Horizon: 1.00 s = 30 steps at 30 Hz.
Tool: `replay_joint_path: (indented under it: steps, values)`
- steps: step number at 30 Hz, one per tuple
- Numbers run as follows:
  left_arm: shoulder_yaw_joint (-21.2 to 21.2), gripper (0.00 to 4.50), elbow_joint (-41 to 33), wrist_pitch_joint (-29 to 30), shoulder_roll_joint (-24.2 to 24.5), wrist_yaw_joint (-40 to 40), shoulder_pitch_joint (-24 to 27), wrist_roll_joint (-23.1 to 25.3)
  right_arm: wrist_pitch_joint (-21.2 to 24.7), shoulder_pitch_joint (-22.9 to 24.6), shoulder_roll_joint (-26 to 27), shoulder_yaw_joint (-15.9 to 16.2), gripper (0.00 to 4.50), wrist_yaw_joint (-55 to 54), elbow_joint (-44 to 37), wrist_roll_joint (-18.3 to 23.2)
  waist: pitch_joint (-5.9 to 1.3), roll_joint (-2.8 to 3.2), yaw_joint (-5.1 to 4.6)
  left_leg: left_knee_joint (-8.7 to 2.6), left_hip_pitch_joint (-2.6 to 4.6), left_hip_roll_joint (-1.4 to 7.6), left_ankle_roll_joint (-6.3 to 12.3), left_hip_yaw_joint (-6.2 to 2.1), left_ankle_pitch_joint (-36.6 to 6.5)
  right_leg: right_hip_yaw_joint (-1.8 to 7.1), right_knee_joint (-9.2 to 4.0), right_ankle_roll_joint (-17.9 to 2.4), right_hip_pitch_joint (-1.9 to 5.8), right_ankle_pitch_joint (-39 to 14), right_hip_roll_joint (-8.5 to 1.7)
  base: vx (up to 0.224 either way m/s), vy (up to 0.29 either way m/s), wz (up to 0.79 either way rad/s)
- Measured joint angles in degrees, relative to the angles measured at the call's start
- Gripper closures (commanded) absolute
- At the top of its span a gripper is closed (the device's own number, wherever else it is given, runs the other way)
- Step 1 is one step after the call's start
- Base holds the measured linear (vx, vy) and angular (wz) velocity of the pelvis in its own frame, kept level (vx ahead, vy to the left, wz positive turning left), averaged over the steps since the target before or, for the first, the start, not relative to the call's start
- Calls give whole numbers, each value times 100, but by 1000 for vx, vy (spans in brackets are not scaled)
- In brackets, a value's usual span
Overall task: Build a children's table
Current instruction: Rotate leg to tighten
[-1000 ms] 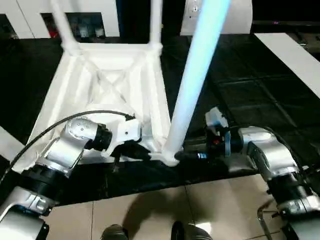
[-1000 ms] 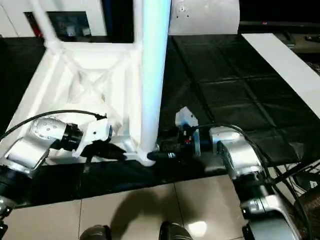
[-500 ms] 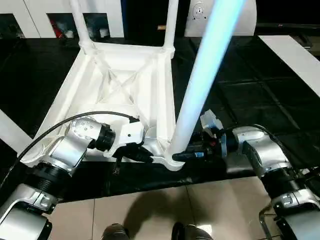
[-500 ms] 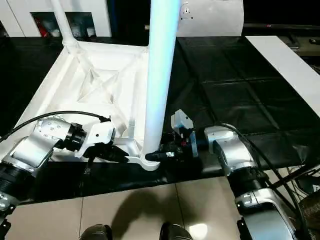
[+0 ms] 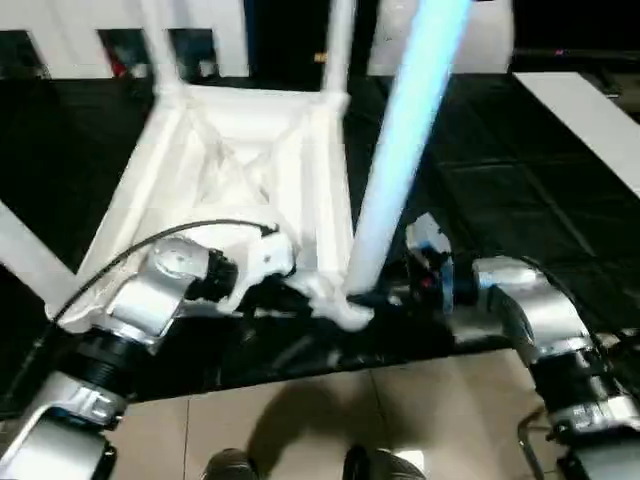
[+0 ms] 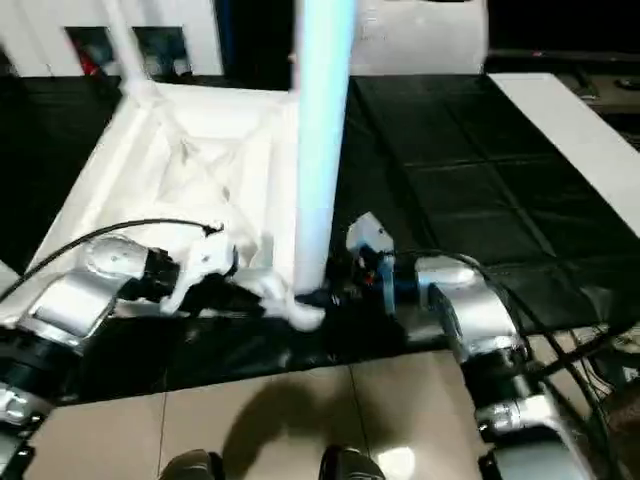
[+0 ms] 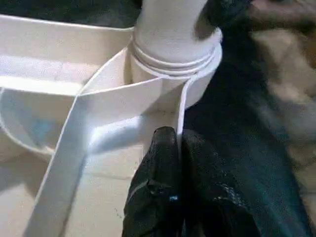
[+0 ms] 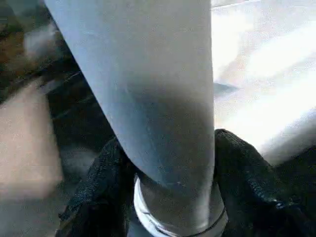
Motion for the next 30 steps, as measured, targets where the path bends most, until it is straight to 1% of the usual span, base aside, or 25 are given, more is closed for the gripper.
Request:
replay_joint_path:
  steps: [2, 4, 5, 6, 7, 9, 10, 13, 14, 15, 16, 17, 18, 19, 20, 21, 22, 24, 25, 27, 29, 30]
  values:
    - [87, 450, 2, 265, -276, 470, -18, 49, 247, 3, 305, -236, 246, -826, -72, -50, -1, 3, -153, 4, -5, -3, -3, -20, 2, -33, -41, 2, -5, -1, -3, -68, 8, -16]
    - [232, 450, 43, 516, -649, 1003, -25, 99, 389, -4, 664, -461, 246, -1656, -156, -202, -1, 1, -228, 10, -14, 3, -3, -47, 2, -96, -91, 2, -2, -1, -7, 0, 0, 0]
    - [240, 450, 43, 563, -708, 1109, -29, 100, 422, -7, 731, -483, 246, -1845, -188, -229, -1, 1, -255, 11, -19, 4, -3, -65, 2, -113, -107, 2, -2, -1, -6, 0, 0, 0]
    - [275, 450, 42, 661, -796, 1244, -35, 104, 457, -7, 829, -503, 246, -2080, -222, -270, -2, 2, -273, 7, -16, 0, -2, -79, 2, -116, -117, 2, 2, -1, -6, 0, 0, 0]
    - [360, 450, 50, 812, -963, 1531, -50, 145, 486, -6, 1103, -607, 246, -2574, -260, -354, -2, 2, -299, 8, -13, -1, -2, -83, 2, -116, -118, 2, 4, -1, -6, 0, 0, 0]
    - [449, 450, 92, 969, -1197, 1921, -101, 197, 493, -6, 1470, -749, 246, -3300, -327, -506, -1, 3, -314, 12, -8, -3, -2, -84, 2, -121, -128, 2, -4, -1, -5, 0, 0, 0]
    - [480, 450, 109, 1077, -1359, 2163, -147, 259, 499, -5, 1752, -877, 246, -3795, -377, -602, 0, 5, -316, 9, -8, -3, -2, -88, 2, -124, -148, 2, -6, -1, -3, 0, 0, 0]
    - [489, 450, 108, 1183, -1619, 2536, -182, 346, 502, -6, 2056, -997, 246, -4527, -460, -676, 1, 11, -316, 8, -13, -3, 0, -100, 0, -110, -172, 2, -2, -1, -9, 0, 0, 0]
    - [480, 450, 93, 1183, -1645, 2597, -182, 361, 493, -6, 2083, -1002, 246, -4615, -471, -676, 1, 11, -314, 6, -14, -7, 2, -98, -3, -101, -174, 1, -2, -1, -12, 0, 0, 0]
    - [476, 450, 85, 1183, -1651, 2622, -182, 362, 487, -5, 2102, -1007, 211, -4659, -478, -676, 1, 11, -315, 3, -15, -10, 5, -97, -4, -97, -175, 1, -2, -1, -13, 0, 0, 0]
    - [468, 450, 71, 1183, -1650, 2623, -179, 362, 452, 15, 2113, -1011, 190, -4665, -490, -675, 1, 11, -312, -1, -14, -10, 6, -92, -5, -94, -174, 0, -2, 0, -12, 0, 0, 0]
    - [459, 450, 53, 1183, -1648, 2623, -166, 362, 420, 32, 2135, -1012, 190, -4662, -510, -662, 1, 12, -312, -7, -13, -10, 5, -86, -5, -94, -173, -2, -3, 2, -12, 0, 0, 0]
    - [433, 450, 21, 1183, -1635, 2618, -149, 363, 379, 48, 2166, -1012, 167, -4660, -518, -660, 2, 13, -313, -12, -11, -9, 5, -82, -5, -94, -171, -8, -5, 6, -11, 0, 0, 0]
    - [421, 450, -3, 1175, -1603, 2579, -138, 362, 342, 63, 2168, -1012, 167, -4602, -518, -634, 3, 14, -313, -16, -12, -7, 5, -80, -4, -97, -165, -17, -8, 12, -8, 0, 0, 0]
    - [420, 450, -19, 1174, -1589, 2571, -131, 362, 332, 65, 2172, -1012, 158, -4578, -518, -615, 4, 15, -312, -20, -11, -5, 4, -77, -4, -99, -163, -18, -9, 15, -5, 0, 0, 0]
    - [410, 450, -45, 1141, -1545, 2522, -113, 362, 314, 78, 2175, -1010, 139, -4545, -523, -612, 4, 15, -313, -27, -12, -3, 3, -77, -3, -101, -159, -20, -9, 17, -4, 0, 0, 0]
    - [368, 450, -109, 1080, -1453, 2432, -76, 361, 244, 147, 2139, -967, 139, -4400, -558, -610, 3, 15, -314, -43, -13, -2, 3, -75, -3, -102, -159, -20, -8, 18, -2, 0, 0, 0]
    - [316, 450, -203, 1024, -1332, 2293, -32, 360, 135, 253, 2029, -847, 117, -4175, -629, -605, 3, 18, -315, -61, -11, -2, 3, -73, -3, -104, -155, -21, -10, 21, -2, 0, 0, 0]
    - [292, 450, -221, 945, -1252, 2178, -26, 355, 39, 284, 1880, -749, 117, -4011, -619, -611, 3, 17, -313, -71, -12, -1, 2, -72, -3, -105, -155, -24, -13, 31, 0, 0, 0, 0]
    - [249, 450, -264, 826, -1121, 1972, 9, 274, -138, 321, 1609, -577, 94, -3636, -587, -610, 2, 16, -301, -76, -15, -2, 0, -70, -7, -104, -154, -29, -17, 85, -1, 0, 0, 0]
    - [238, 450, -319, 753, -1024, 1833, 53, 202, -291, 322, 1479, -523, 94, -3357, -531, -592, 2, 17, -282, -89, -18, 1, -6, -73, -13, -108, -145, -29, -27, 103, 3, 0, 0, 0]
    - [209, 450, -353, 685, -883, 1678, 68, 172, -385, 323, 1302, -522, 84, -3016, -500, -486, 3, 18, -262, -107, -18, 2, -7, -73, -13, -111, -143, -41, -34, 102, 6, 0, 0, 0]
